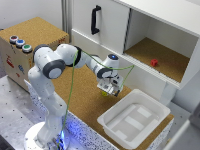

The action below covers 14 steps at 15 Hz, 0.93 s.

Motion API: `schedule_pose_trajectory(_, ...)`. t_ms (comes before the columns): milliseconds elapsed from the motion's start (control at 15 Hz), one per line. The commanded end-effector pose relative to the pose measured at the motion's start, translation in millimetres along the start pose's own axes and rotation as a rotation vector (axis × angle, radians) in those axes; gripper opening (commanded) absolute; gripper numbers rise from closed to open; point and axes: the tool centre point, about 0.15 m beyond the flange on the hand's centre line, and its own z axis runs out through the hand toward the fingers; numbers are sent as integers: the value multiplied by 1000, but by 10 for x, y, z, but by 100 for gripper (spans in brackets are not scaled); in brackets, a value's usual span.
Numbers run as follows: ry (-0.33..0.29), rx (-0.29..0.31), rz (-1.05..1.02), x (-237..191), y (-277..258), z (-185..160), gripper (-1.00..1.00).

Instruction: Go push the yellow block to the left

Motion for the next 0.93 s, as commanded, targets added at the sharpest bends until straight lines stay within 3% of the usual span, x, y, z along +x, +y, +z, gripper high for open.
schedule_pose_trajectory(0,-32,49,43,-26,-249,25,-100)
schedule_pose_trajectory(400,-17,90,58,-97,-479,35,-100)
schedule_pose_trajectory(600,0,49,26,-104,-516,31,-100)
schedule_pose_trajectory(733,48,23,-22,-117,-525,-20,-100)
schedule_pose_trajectory(867,89,33,-65,-155,-567,-30,-100)
